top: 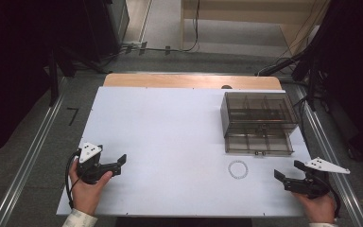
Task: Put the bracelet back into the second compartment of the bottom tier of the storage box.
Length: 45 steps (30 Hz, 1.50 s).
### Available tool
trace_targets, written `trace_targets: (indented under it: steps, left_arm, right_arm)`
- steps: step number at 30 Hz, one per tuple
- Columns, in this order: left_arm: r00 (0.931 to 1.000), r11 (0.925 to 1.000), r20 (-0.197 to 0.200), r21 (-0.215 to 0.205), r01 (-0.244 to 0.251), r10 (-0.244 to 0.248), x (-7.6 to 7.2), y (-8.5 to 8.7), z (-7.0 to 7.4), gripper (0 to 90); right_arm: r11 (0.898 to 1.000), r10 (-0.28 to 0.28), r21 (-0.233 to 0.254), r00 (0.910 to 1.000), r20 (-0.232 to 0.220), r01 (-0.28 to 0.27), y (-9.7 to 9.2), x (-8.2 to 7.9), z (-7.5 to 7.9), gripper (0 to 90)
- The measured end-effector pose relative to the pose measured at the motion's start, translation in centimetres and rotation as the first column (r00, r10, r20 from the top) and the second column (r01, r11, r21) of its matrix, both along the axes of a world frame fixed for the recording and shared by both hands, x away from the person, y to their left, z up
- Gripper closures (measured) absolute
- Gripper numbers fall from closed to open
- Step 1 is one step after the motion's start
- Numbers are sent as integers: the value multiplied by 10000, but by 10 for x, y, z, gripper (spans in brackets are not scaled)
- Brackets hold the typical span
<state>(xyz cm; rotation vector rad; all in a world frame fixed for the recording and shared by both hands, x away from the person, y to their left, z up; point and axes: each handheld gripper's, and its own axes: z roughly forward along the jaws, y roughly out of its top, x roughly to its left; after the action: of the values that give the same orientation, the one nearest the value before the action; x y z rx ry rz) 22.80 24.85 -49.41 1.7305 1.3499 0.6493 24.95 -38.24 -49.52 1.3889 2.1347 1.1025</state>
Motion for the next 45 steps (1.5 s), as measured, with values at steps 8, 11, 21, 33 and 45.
trace_targets:
  steps: [8, 11, 21, 33, 45]
  left_arm:
    - [10000, 10000, -6, 4, -2, 2, 0, 0, 0, 44]
    - [10000, 10000, 3, 12, -17, 17, 0, 0, 0, 44]
    - [10000, 10000, 4, 21, -31, 31, 0, 0, 0, 44]
    - [10000, 10000, -3, 10, -25, 25, 0, 0, 0, 44]
    - [10000, 10000, -13, 15, 0, 0, 0, 0, 0, 44]
  right_arm:
    - [10000, 54, 5, 10000, 40, -54, 1, 0, 1, 45]
    - [9999, 105, 29, 9999, 23, -105, 2, 0, 1, 45]
    - [9994, 340, 23, 9994, 9, -340, 7, 0, 0, 44]
    - [9988, 481, 25, 9988, 90, -481, 13, 0, 2, 44]
    - [9979, 645, 37, 9978, 153, -645, 21, 0, 3, 44]
